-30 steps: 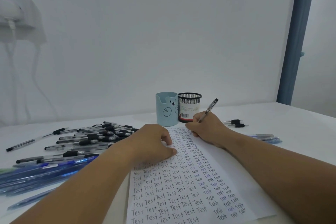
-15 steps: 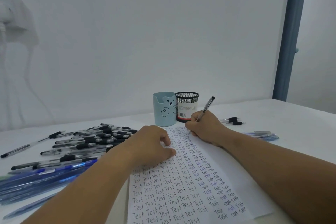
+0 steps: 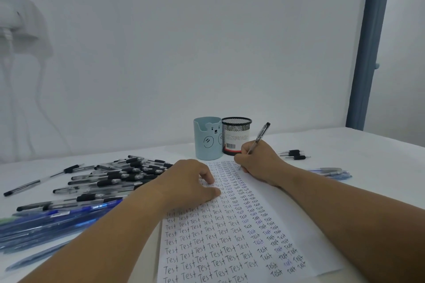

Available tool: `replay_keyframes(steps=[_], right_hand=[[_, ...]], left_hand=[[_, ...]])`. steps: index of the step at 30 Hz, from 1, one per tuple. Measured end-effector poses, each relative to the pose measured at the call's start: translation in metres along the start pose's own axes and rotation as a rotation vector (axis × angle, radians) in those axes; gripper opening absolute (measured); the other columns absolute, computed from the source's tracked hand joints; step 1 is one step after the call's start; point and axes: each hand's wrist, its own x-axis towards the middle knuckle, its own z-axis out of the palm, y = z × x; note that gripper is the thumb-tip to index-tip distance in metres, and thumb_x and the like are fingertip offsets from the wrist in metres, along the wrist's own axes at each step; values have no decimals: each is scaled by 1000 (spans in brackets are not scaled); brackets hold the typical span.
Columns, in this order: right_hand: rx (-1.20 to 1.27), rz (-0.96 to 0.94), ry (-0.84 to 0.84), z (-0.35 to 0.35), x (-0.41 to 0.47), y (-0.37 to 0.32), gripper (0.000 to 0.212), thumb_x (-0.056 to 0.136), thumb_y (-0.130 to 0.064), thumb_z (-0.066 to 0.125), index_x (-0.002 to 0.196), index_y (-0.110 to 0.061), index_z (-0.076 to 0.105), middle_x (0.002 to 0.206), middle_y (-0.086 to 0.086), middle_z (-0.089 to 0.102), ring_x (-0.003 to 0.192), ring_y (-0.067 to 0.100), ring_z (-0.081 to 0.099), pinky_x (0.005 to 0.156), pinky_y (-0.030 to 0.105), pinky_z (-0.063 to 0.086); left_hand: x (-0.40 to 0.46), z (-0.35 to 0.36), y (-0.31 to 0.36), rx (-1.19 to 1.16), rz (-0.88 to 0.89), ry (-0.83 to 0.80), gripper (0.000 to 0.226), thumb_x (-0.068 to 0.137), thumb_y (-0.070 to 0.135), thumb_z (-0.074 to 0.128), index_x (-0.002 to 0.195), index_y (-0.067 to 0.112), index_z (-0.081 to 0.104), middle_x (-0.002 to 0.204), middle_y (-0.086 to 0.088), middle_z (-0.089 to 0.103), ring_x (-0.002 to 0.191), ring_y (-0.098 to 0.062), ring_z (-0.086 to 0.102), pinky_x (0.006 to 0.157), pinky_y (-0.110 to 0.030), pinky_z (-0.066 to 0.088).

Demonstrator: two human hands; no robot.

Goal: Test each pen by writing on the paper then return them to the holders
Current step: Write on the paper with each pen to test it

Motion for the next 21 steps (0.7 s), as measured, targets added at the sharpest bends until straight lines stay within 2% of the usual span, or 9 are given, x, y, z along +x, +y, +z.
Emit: replay_keyframes(steps=[5,11,16,21], right_hand=[[-7,-23,-2,0,1,1,37,81,-13,63,52,-21,42,45,-4,52,52,15,53,49,22,36],[-46,-28,7,0,3,2,34,83,-15,63,54,-19,45,50,-1,58,53,15,52,54,24,39],[-67,-39,6,1,3,1,37,83,-14,63,54,-20,39,44,-7,45,52,12,57,56,25,38],[-56,-27,21,0,2,3,37,84,-14,63,54,-21,43,43,-8,51,58,17,57,55,25,41]], left_hand=[[2,0,-2,-27,-5,6,25,84,53,75,102,36,69,119,18,56,108,-2,52,88,-21,37],[2,-1,-1,-22,-4,-4,25,86,52,73,104,36,69,121,18,54,110,-2,50,90,-22,36],[1,-2,-1,-14,10,-9,28,87,52,72,109,33,69,117,18,53,108,-2,49,88,-20,34],[1,-1,0,-14,14,-14,28,87,52,72,108,34,69,120,17,54,110,-3,50,89,-21,36]])
